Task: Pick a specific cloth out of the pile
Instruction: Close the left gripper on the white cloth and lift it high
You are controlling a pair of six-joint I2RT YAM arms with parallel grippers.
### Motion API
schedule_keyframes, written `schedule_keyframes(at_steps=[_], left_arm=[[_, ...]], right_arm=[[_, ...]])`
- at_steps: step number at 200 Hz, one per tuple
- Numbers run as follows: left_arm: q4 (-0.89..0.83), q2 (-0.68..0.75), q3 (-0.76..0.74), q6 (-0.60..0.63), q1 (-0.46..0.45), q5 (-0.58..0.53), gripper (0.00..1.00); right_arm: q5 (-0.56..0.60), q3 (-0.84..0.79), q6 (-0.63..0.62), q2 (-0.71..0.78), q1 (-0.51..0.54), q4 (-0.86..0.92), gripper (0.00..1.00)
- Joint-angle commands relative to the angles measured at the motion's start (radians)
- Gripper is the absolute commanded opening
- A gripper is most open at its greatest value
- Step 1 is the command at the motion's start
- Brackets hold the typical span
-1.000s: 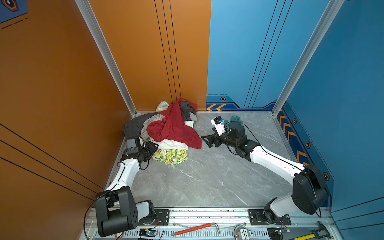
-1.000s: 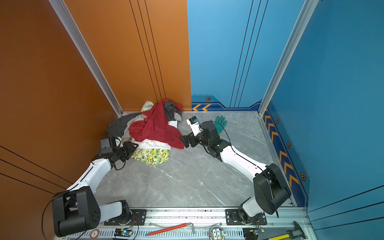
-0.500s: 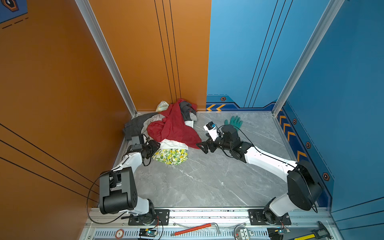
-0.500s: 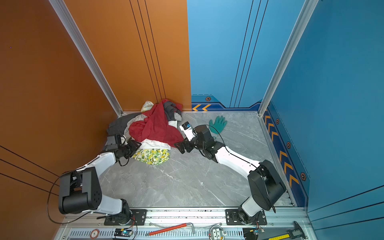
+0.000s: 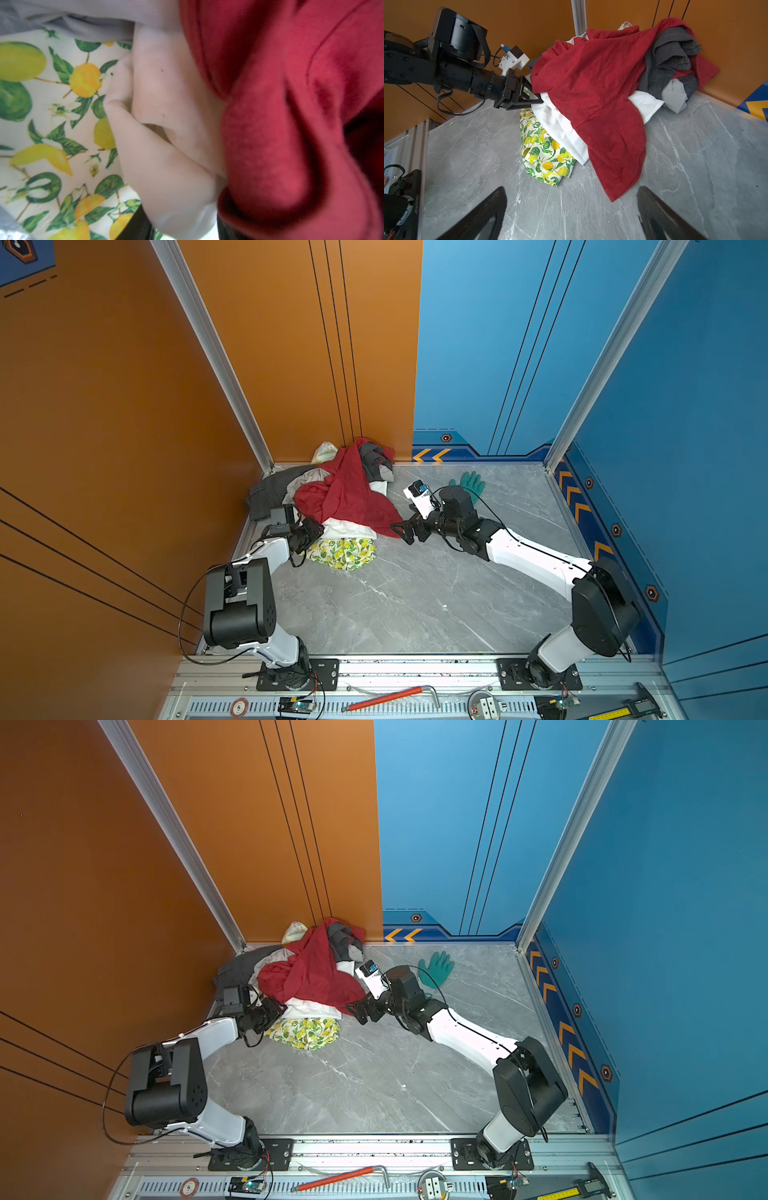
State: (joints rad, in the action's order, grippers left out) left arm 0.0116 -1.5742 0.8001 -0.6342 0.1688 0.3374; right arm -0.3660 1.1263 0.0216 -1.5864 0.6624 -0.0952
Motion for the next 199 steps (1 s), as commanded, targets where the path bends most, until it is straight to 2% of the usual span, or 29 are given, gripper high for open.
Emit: schedule_keyframes(at_steps=[1,8,16,26,103,147,199], left_arm=[[0.026,-0.022,0.027,0.027,-0.008,-0.015,0.32],[0.028,-0.025,0.031,0.027,-0.007,-0.011,0.25],[0.029,-0.029,0.036,0.028,-0.009,-0.008,0.1],[0.03,-0.025,0.045,0.03,-0.012,-0.005,0.0],[-0.079,0.14,0.162,0.017,-0.028,-0.046,0.0],[-0.083,0.23,0.27,-0.065,-0.003,-0.118,0.0],[-0.081,0.255,0.404,-0.153,0.044,-0.196,0.0]], right_arm=[[0.024,0.029,-0.015,-0.006,0.003,0.028,0.98],[0.03,0.03,-0.014,-0.006,0.0,0.028,0.98],[0.033,0.028,-0.007,-0.004,-0.004,0.023,0.98],[0.033,0.026,0.002,-0.002,-0.014,0.015,0.98],[0.073,0.015,0.06,0.031,-0.083,-0.051,0.98],[0.078,0.035,0.066,0.035,-0.102,-0.042,0.98],[0.076,0.069,0.06,0.016,-0.112,-0.015,0.98]])
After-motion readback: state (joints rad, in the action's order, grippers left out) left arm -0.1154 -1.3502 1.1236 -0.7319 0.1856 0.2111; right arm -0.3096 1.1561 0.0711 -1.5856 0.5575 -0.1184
